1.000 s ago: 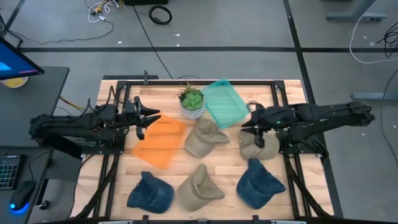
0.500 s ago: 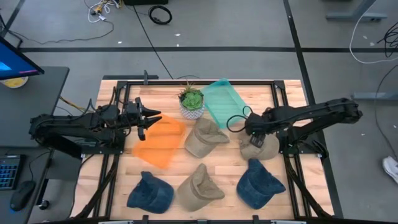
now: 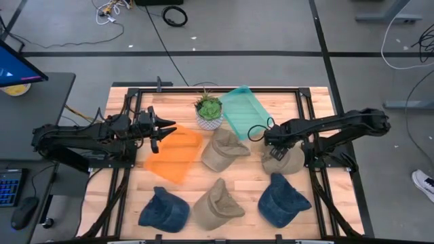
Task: Pick & Place hat
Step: Put the top right brown cap into the blue bin
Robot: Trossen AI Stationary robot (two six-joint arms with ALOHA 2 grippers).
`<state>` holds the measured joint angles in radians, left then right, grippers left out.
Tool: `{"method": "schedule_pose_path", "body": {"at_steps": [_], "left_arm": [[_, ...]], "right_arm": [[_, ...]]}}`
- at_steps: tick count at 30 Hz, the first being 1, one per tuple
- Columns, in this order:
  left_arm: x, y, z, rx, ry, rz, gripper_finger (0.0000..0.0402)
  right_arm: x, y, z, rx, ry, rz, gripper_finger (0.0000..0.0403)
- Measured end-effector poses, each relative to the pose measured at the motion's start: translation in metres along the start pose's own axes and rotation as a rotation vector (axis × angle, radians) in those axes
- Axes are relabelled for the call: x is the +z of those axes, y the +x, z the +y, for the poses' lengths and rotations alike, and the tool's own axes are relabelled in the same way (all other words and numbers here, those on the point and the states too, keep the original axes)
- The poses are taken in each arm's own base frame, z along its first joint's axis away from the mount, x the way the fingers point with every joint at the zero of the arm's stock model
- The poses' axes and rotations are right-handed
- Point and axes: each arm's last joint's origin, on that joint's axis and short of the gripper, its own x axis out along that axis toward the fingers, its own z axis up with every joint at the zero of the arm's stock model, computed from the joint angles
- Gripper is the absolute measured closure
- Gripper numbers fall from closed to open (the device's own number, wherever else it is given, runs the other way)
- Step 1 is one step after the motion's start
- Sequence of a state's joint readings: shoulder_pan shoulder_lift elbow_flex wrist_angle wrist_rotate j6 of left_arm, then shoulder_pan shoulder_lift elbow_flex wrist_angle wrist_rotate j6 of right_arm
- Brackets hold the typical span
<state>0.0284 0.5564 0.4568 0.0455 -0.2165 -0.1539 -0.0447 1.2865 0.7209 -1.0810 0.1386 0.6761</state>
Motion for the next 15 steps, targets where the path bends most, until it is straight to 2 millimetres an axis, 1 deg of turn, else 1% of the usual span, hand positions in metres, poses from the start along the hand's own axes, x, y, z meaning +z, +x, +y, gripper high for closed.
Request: {"method": "schedule_pose_path", "body": {"at_steps": [2,4,7,9,11,12,13,15], "left_arm": [[0.000,0.000,0.000,0.000,0.000,0.000,0.0287],[0.000,0.000,0.000,0.000,0.000,0.000,0.0287],[0.000,0.000,0.000,0.000,0.000,0.000,0.0287],[0.000,0.000,0.000,0.000,0.000,0.000,0.0287],[0.000,0.000,0.000,0.000,0.000,0.000,0.0287],[0.000,0.000,0.000,0.000,0.000,0.001,0.0287],[0.000,0.000,0.000,0.000,0.001,0.002,0.0287],[-0.001,0.000,0.000,0.001,0.001,0.005,0.0287]], "right_arm": [[0.001,0.010,0.002,0.069,-0.011,-0.011,0.0238],[0.002,0.017,0.002,0.091,-0.010,-0.033,0.0244],[0.000,0.023,0.001,0.085,-0.005,-0.030,0.0273],[-0.002,0.023,-0.001,0.068,-0.004,-0.014,0.0312],[-0.003,0.021,-0.002,0.061,-0.006,0.005,0.0364],[-0.002,0.019,-0.001,0.068,-0.009,0.015,0.0383],[-0.001,0.015,0.000,0.081,-0.018,0.020,0.0390],[0.004,0.004,0.003,0.117,-0.021,0.013,0.0386]]}}
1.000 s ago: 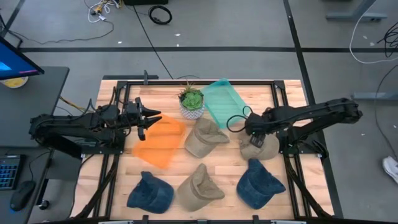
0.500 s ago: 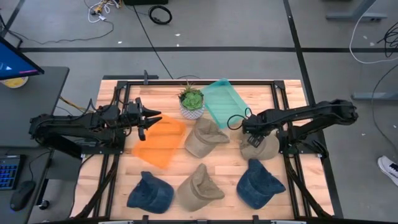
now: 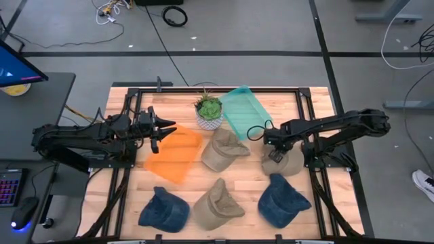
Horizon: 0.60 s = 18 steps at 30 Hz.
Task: Pick & Place hat
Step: Put the top right brown cap into the blue bin
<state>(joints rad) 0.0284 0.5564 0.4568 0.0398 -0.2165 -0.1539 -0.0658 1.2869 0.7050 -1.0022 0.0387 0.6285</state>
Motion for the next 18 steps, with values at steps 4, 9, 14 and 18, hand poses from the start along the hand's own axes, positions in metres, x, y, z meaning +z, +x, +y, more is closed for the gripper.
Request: {"method": "schedule_pose_path", "body": {"at_steps": [4,9,14,18], "left_arm": [[0.000,0.000,0.000,0.000,0.000,0.001,0.0287],[0.000,0.000,0.000,0.000,0.000,0.001,0.0287],[0.000,0.000,0.000,0.000,0.000,0.001,0.0287],[0.000,0.000,0.000,0.000,0.000,0.001,0.0287]], "right_arm": [[0.012,-0.033,0.007,0.024,-0.018,-0.040,0.0395],[0.026,-0.090,0.013,0.055,-0.036,-0.159,0.0395],[0.039,-0.146,0.015,0.039,-0.068,-0.403,0.0398],[0.055,-0.175,0.009,-0.051,0.025,-0.663,0.0396]]}}
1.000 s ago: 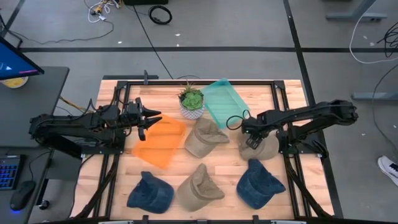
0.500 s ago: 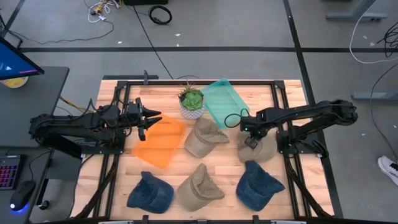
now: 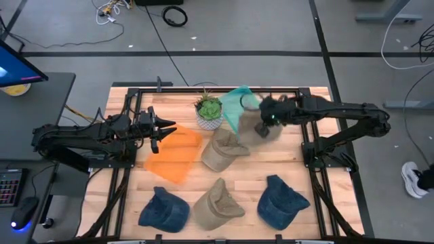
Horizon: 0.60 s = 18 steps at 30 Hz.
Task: Pick & Place hat
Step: Put the top right brown cap into the blue bin
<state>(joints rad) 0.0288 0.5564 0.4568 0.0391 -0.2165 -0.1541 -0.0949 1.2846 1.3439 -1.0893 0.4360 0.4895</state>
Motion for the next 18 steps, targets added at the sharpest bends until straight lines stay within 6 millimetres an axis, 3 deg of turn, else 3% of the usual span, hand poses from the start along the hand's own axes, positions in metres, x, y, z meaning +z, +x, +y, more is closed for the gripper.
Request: {"method": "schedule_pose_path", "body": {"at_steps": [4,7,12,18], "left_arm": [[0.000,0.000,0.000,0.000,0.000,0.000,0.0287],[0.000,0.000,0.000,0.000,0.000,0.000,0.0287],[0.000,0.000,0.000,0.000,0.000,0.000,0.0287],[0.000,0.000,0.000,0.000,-0.008,0.001,0.0287]], "right_arm": [[0.017,0.006,-0.011,-0.118,0.070,-0.149,0.0395],[0.020,0.026,-0.020,-0.203,0.185,-0.199,0.0395],[0.004,0.073,-0.033,-0.219,0.445,-0.245,0.0394],[-0.028,0.119,-0.045,-0.167,0.622,-0.196,0.0394]]}}
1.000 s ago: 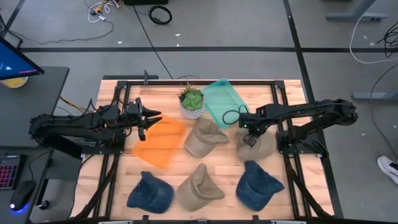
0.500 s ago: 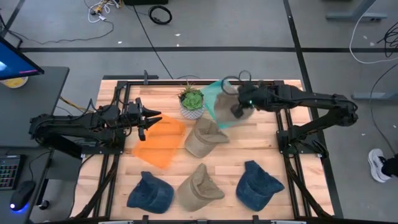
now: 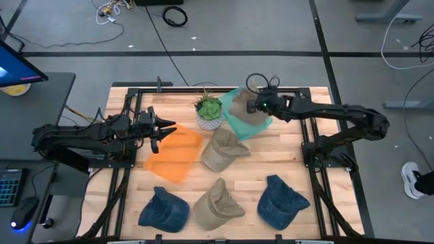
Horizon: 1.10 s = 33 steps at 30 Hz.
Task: Pick & Place hat
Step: Put the top right brown cap into the blue bin, then put the top brown cap into the blue bin
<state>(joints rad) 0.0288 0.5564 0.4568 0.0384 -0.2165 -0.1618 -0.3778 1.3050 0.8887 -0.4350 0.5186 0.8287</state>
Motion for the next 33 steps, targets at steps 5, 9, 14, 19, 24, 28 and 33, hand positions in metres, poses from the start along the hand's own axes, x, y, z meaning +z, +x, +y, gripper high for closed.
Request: {"method": "schedule_pose_path", "body": {"at_steps": [5,9,14,19,24,28,33], "left_arm": [[-0.001,0.000,0.000,0.001,-0.010,0.008,0.0287],[-0.001,0.000,0.000,0.000,-0.009,0.007,0.0287],[-0.001,0.000,0.000,0.001,-0.010,0.007,0.0287],[0.000,0.000,0.000,0.001,-0.010,0.007,0.0287],[0.000,0.000,0.000,0.001,-0.010,0.007,0.0287],[-0.001,0.000,0.000,0.001,-0.010,0.007,0.0287],[-0.001,0.000,0.000,0.002,-0.008,0.011,0.0287]], "right_arm": [[-0.022,0.017,-0.010,0.071,0.055,0.027,0.0394],[-0.029,0.023,-0.015,0.094,0.062,0.039,0.0394],[-0.033,0.024,-0.018,0.080,0.039,0.051,0.0381],[-0.031,0.026,-0.021,0.070,-0.039,0.044,0.0349],[-0.018,0.021,-0.017,0.093,-0.166,0.022,0.0312],[-0.001,0.006,0.000,0.217,-0.319,0.030,0.0289],[0.001,-0.019,0.030,0.504,-0.539,0.060,0.0276]]}}
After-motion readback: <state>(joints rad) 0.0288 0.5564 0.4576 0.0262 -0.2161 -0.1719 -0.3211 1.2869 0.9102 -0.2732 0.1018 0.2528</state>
